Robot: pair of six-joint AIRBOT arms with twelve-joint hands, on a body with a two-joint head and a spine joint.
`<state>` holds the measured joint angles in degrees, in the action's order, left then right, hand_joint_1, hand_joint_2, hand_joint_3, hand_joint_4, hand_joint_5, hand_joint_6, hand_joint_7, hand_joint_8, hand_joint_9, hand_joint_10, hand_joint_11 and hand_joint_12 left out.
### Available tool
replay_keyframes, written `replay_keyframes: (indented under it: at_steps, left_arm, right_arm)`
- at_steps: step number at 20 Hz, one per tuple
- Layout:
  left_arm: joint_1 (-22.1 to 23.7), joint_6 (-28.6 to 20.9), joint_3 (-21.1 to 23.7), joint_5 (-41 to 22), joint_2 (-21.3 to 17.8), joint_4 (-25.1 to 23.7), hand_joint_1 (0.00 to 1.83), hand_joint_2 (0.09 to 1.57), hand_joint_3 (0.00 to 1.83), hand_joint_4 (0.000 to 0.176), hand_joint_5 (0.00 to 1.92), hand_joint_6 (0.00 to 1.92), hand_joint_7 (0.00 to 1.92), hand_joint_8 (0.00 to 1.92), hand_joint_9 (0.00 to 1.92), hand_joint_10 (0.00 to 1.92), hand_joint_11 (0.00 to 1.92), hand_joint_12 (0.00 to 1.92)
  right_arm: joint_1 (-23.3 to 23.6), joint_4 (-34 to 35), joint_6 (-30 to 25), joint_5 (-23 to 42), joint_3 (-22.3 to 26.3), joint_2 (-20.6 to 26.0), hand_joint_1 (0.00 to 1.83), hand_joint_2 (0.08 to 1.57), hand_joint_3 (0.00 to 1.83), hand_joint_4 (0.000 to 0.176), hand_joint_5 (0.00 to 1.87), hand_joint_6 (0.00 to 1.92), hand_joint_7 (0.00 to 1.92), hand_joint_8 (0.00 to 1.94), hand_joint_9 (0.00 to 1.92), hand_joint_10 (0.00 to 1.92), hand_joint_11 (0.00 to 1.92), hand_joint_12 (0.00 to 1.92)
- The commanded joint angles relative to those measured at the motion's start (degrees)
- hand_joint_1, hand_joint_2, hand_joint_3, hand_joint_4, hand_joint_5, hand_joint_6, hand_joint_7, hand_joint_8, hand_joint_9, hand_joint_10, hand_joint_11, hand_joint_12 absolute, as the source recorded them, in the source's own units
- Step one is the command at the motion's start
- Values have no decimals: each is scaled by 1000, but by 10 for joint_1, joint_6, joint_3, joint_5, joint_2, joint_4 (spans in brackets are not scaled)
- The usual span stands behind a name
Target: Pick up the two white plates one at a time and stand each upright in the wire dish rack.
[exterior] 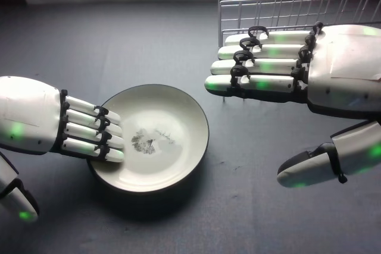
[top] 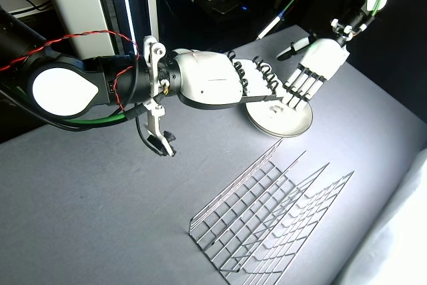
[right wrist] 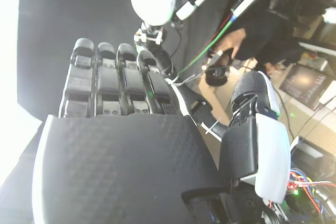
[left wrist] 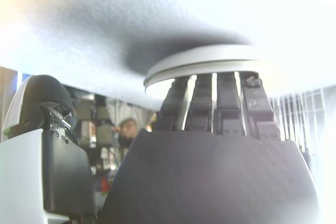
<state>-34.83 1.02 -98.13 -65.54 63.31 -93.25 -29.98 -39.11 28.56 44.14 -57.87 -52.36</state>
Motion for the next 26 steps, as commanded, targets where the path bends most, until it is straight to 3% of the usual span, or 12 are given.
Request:
replay_keyframes:
  at_steps: [1,13,14,16,18,21,22,26]
  left_arm:
    - [-4,5,5,-14,2,17,0,1040,0,0,0,0,0,0,0,0,15,7]
    - [16,6,75,-8,11,21,0,1019,0,0,0,0,0,0,0,0,21,11]
    - [18,2,78,-6,13,21,0,1014,0,0,0,0,0,0,0,0,20,11]
    - [22,0,79,-3,18,21,0,1013,0,0,0,0,0,0,0,0,11,8]
    - [27,-2,80,-2,22,21,0,1011,0,0,0,0,0,0,0,0,16,10]
    - [30,-3,79,-2,25,21,0,1019,0,0,0,0,0,0,0,0,9,8]
    - [30,-4,79,-2,26,21,0,1014,0,0,0,0,0,0,0,0,17,12]
    - [30,-11,78,-2,27,33,0,1028,2,0,0,0,0,0,0,0,10,8]
  right_arm:
    - [2,28,-3,60,1,2,122,1015,0,0,0,0,0,0,0,0,0,0]
    - [-2,30,1,55,3,2,412,1011,0,0,0,0,0,0,0,0,0,0]
    - [-2,30,1,53,3,2,466,1017,0,0,0,0,0,0,0,0,0,0]
    - [-2,30,2,52,3,1,796,987,0,0,0,0,0,0,0,0,0,0]
    - [-2,30,2,49,2,-1,979,988,0,0,0,0,0,0,0,0,0,0]
    - [-2,29,2,44,2,-5,1109,1024,3,0,35,13,4,1,0,0,13,6]
    - [-2,29,2,42,2,-7,1257,989,5,0,107,8,78,19,60,9,2,258]
    - [-3,19,-1,29,-11,-25,1272,965,0,0,234,28,214,24,177,35,0,740]
